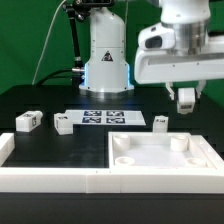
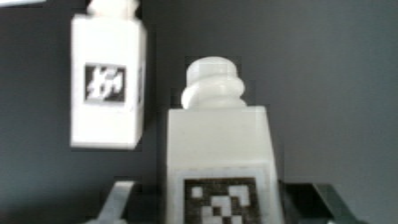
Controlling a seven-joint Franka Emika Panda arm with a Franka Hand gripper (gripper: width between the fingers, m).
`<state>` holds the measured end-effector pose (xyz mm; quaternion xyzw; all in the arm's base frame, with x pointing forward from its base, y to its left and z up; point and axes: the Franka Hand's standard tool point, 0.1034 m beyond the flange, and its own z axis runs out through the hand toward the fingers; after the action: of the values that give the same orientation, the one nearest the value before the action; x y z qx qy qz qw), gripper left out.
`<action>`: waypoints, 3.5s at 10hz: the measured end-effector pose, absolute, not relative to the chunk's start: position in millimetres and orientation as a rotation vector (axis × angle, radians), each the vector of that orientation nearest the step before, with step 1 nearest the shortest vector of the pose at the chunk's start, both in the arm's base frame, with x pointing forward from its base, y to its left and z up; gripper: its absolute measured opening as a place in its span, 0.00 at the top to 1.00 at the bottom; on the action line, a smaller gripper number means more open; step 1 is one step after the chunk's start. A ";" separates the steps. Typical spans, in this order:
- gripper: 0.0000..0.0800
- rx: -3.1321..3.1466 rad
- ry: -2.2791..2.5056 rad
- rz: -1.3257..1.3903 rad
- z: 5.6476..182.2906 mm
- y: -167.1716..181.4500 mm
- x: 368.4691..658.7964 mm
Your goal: Assemble one leg
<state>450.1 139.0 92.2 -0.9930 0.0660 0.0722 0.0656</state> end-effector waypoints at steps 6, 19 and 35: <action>0.64 -2.978 0.094 -0.408 108.8 138.2 471.3; 0.64 -2.973 -0.311 -0.796 123.2 97.1 536.9; 0.64 -2.935 -0.381 -0.824 90.2 111.8 612.6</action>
Offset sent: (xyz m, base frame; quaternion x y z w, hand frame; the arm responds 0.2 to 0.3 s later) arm 0.0000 0.0000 0.0000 0.0000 0.3146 0.0000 0.9492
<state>612.6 111.8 90.2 -0.9547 -0.1240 -0.2681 0.0346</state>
